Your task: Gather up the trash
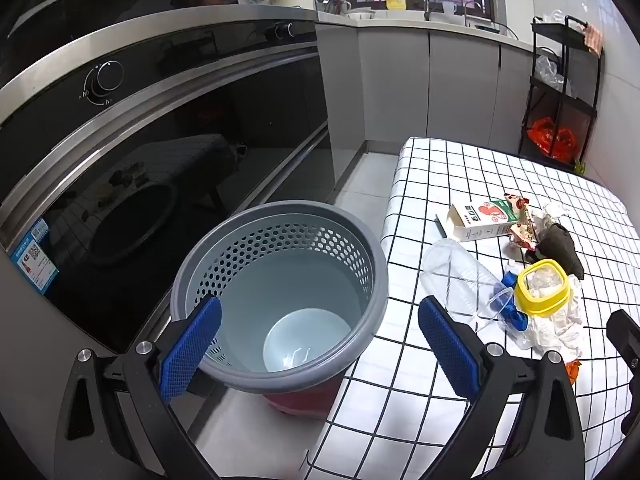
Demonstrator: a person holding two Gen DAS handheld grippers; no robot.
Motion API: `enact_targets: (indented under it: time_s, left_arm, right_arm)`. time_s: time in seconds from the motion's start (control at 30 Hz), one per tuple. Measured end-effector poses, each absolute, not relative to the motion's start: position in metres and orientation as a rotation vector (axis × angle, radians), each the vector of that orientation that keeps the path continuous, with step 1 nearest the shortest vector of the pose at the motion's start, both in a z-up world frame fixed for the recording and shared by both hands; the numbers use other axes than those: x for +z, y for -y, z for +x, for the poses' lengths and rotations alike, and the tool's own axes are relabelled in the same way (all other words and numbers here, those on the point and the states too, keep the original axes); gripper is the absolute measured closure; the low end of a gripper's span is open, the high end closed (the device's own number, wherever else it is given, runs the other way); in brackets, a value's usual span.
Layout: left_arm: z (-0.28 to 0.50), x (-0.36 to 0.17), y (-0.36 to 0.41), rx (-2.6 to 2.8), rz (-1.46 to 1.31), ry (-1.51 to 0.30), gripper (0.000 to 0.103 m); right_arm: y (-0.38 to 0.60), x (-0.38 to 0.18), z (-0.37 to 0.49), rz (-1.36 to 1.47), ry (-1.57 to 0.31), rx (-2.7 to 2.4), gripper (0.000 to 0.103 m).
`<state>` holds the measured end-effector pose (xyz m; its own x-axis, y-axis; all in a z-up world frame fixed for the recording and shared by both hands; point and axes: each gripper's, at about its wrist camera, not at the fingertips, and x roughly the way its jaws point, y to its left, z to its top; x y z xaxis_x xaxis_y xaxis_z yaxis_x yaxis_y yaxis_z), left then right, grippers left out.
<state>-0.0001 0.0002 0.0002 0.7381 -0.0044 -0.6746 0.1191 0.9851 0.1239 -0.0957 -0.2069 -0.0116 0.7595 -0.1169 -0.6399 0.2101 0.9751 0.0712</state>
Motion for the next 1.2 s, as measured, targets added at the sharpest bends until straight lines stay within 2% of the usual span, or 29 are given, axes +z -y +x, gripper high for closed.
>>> enact_targets:
  time_s: [1.2]
  left_arm:
    - [0.0001, 0.0038, -0.0011, -0.067, 0.172, -0.728, 0.006]
  right_arm:
    - [0.2063, -0.0071, -0.0972, 0.151, -0.685, -0.176, 0.008]
